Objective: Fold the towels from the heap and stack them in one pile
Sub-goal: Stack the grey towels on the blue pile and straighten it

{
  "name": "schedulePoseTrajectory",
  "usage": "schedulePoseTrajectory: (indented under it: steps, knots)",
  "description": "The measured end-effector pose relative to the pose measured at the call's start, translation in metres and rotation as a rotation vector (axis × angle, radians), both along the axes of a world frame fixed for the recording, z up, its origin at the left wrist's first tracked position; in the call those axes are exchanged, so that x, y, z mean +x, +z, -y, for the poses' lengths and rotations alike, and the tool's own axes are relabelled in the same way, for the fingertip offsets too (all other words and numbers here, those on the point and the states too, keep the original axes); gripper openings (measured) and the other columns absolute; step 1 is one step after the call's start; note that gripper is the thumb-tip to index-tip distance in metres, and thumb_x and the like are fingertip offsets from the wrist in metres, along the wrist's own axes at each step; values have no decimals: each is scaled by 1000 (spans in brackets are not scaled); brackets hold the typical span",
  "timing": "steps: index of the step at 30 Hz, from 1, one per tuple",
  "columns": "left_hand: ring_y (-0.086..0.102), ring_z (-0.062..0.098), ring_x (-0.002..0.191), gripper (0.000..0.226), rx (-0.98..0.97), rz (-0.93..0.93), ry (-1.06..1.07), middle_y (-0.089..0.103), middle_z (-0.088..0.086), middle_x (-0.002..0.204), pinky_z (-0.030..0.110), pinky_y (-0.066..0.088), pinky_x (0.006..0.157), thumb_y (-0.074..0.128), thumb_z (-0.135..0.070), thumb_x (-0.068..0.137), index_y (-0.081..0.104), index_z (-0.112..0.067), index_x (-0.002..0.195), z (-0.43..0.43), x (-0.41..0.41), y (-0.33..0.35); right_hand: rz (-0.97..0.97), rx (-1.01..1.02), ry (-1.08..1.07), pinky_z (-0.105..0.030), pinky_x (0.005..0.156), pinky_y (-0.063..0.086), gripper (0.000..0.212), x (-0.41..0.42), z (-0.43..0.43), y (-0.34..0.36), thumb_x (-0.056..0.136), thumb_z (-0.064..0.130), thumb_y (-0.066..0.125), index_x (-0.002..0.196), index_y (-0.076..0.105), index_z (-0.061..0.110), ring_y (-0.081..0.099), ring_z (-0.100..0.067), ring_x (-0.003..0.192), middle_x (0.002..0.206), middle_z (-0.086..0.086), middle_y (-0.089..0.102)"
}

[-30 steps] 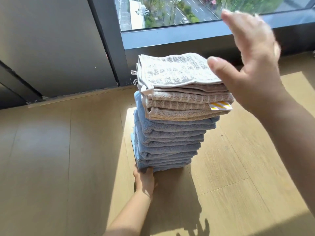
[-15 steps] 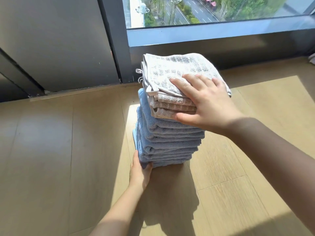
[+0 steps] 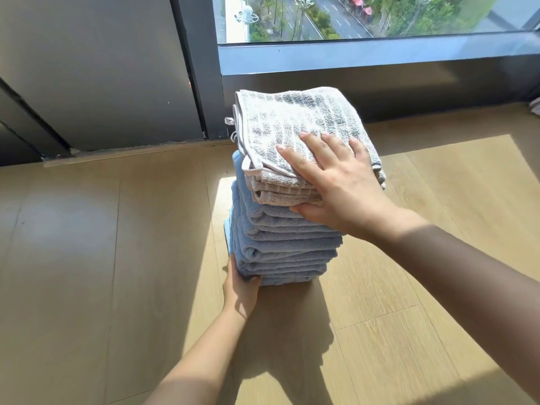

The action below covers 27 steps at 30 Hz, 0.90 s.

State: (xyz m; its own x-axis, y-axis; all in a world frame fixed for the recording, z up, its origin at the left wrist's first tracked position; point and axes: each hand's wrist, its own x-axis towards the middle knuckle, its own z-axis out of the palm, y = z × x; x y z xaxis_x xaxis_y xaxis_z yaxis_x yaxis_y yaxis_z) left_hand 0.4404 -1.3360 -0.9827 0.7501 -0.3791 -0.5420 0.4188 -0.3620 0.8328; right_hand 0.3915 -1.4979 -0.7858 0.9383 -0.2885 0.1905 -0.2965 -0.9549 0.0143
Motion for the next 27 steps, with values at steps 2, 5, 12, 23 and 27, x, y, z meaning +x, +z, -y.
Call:
schedulePoseTrajectory:
  steps: [2, 5, 12, 23, 27]
  knots:
    - [57, 38, 109, 62, 32, 37, 89, 56, 10, 110, 56, 48, 90, 55, 14, 77, 41, -9, 133, 8, -1, -1, -21, 18, -10, -64, 98, 29, 85, 7, 5, -1, 61, 53, 54, 136, 19, 38, 45, -43, 123, 140, -17, 45]
    - [58, 40, 105, 60, 60, 103, 196, 59, 23, 115, 55, 50, 86, 53, 19, 72, 46, 3, 129, 27, 3, 4, -54, 54, -31, -62, 104, 20, 86, 21, 17, 2, 64, 50, 54, 142, 21, 38, 36, -42, 131, 146, -15, 36]
    - [54, 39, 115, 58, 1, 75, 205, 56, 21, 125, 52, 47, 95, 52, 16, 74, 47, 0, 130, 78, 43, -3, -55, 17, -25, -57, 109, 11, 87, 60, 64, 2, 73, 41, 68, 144, 19, 37, 24, -38, 138, 152, -11, 24]
    - [57, 24, 101, 32, -90, -156, 254, 59, -2, 97, 40, 48, 95, 59, -1, 85, 60, -28, 103, 143, 94, 7, -126, -11, 38, -53, 112, 8, 86, 129, 131, 3, 78, 46, 61, 144, 5, 44, 16, -29, 141, 155, -4, 14]
    - [54, 20, 97, 28, -147, -256, 304, 56, 0, 100, 29, 46, 85, 50, 1, 90, 52, -22, 106, 160, 103, 11, -140, -29, 71, -54, 112, 10, 86, 142, 145, 4, 79, 46, 60, 144, 5, 44, 18, -29, 140, 155, -4, 14]
